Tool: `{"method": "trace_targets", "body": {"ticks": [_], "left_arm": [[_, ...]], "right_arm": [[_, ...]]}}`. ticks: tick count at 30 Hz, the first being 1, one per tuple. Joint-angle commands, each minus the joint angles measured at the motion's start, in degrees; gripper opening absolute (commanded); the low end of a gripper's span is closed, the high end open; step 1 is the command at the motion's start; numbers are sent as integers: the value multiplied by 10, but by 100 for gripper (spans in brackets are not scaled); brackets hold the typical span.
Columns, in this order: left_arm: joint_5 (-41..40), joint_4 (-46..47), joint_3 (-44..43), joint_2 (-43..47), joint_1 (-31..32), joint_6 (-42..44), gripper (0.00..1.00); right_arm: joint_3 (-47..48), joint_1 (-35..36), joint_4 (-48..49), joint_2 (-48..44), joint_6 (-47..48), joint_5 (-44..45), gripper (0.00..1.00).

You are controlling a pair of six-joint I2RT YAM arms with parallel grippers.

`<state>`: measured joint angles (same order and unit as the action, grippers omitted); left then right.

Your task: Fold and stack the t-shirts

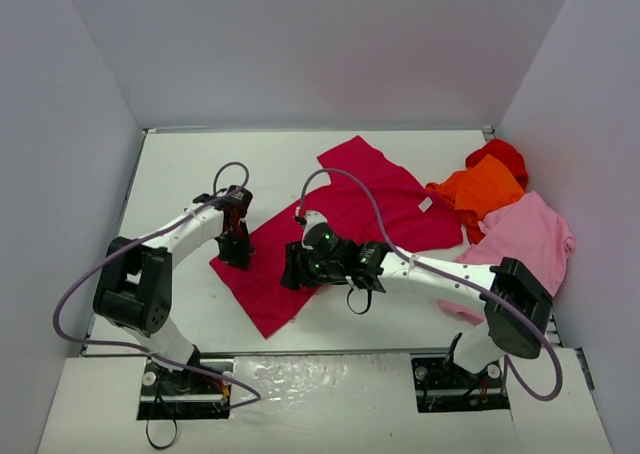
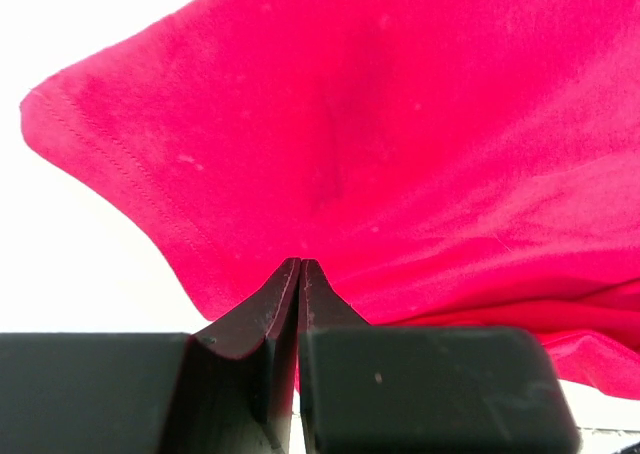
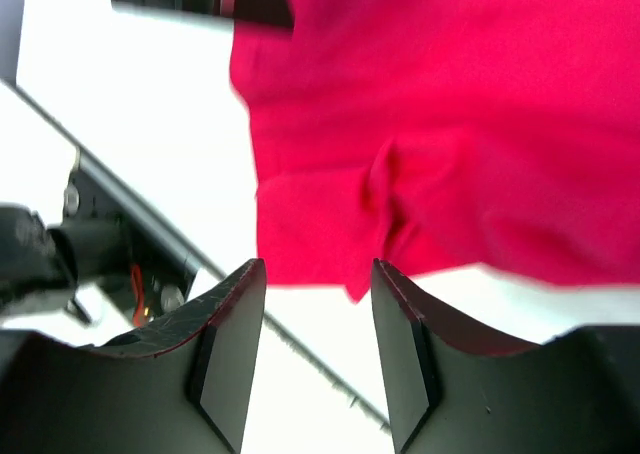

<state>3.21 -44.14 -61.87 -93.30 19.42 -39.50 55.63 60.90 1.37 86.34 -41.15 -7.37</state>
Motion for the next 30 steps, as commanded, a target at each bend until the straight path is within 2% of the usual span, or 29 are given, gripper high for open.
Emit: {"method": "trace_targets", "body": {"ticks": [1, 15, 19, 21, 26, 30], "left_arm": [[-26, -38, -35, 17, -2, 8, 0], [-54, -95, -63, 76, -2, 23, 0], [-54, -102, -66, 80, -3, 24, 0], [-55, -102, -66, 83, -3, 24, 0], [-57, -100, -63, 79, -3, 25, 0], [-50, -91, -57, 73, -3, 25, 0]], "right_arm": [[-18, 41, 0, -13, -39, 7, 44], [-45, 63, 38, 69, -16, 60, 42], [-32, 63, 46, 95, -4, 64, 38], [-25, 63, 45, 105, 5, 64, 32], [-13, 63, 40, 102, 12, 68, 0], [1, 63, 26, 98, 21, 69, 0]]}}
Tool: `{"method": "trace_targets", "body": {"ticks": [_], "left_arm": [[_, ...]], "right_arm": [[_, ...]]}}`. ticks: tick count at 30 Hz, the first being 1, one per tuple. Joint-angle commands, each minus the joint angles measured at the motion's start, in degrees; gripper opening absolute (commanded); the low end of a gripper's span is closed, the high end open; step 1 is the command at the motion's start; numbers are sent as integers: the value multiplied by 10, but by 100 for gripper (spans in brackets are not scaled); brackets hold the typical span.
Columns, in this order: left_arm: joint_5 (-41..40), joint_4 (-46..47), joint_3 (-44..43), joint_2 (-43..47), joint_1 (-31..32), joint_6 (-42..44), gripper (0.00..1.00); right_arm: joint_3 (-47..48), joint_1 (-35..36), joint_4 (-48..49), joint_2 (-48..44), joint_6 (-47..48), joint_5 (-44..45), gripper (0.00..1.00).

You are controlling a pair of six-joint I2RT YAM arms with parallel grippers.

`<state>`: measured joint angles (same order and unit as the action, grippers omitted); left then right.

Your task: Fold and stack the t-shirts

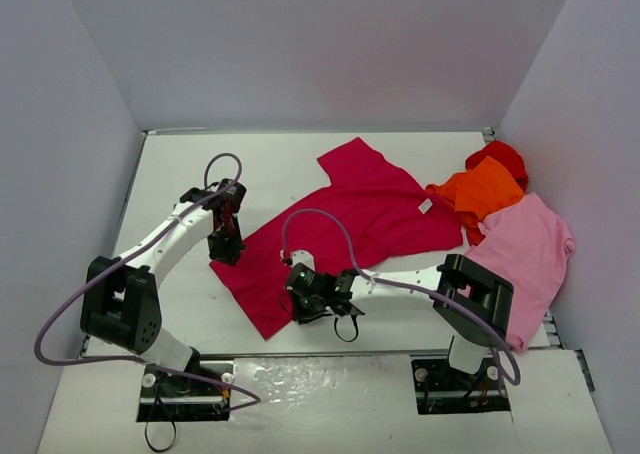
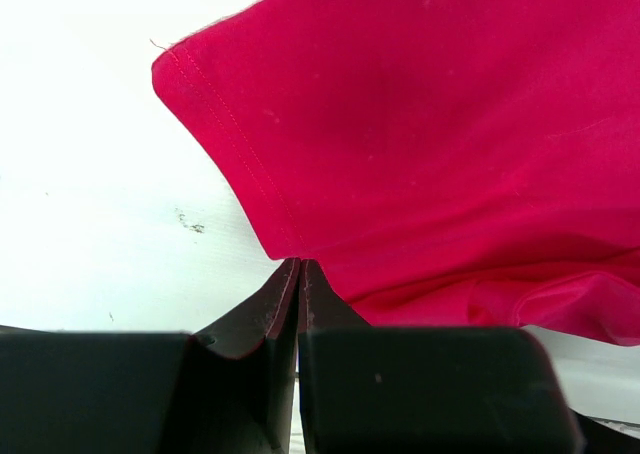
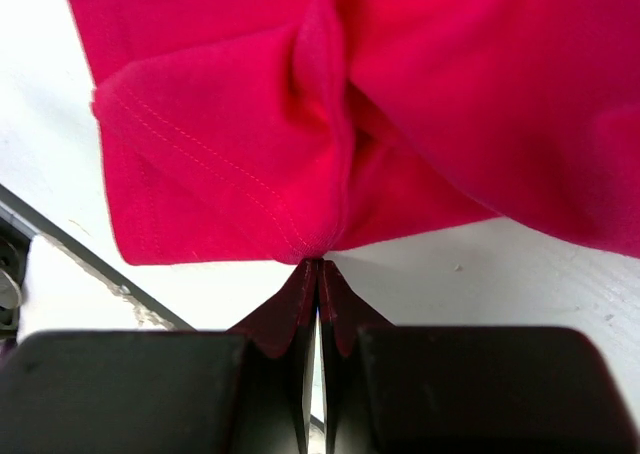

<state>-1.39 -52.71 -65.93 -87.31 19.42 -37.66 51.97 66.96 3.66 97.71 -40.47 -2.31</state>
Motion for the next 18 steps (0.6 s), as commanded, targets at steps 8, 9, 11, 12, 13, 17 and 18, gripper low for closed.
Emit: {"method": "trace_targets", "body": {"ticks": [8, 9, 11, 12, 13, 17, 18], "left_arm": [[-1, 3, -9, 9, -3, 7, 0], [-1, 5, -7, 9, -3, 7, 0], [-1, 8, -3, 10, -3, 7, 0], [0, 9, -1, 12, -3, 7, 0], [0, 10, 1, 13, -3, 7, 0], [-1, 11, 6, 17, -3, 6, 0], [-1, 12, 7, 18, -3, 6, 0]], "right_arm": [[97, 2, -23, -18, 41, 19, 0], [111, 1, -24, -11, 48, 18, 0], [144, -1, -27, 5, 63, 15, 0], [158, -2, -28, 16, 73, 13, 0], [173, -3, -27, 26, 80, 11, 0], [238, -8, -28, 81, 102, 7, 0], [255, -11, -31, 91, 106, 2, 0]]}}
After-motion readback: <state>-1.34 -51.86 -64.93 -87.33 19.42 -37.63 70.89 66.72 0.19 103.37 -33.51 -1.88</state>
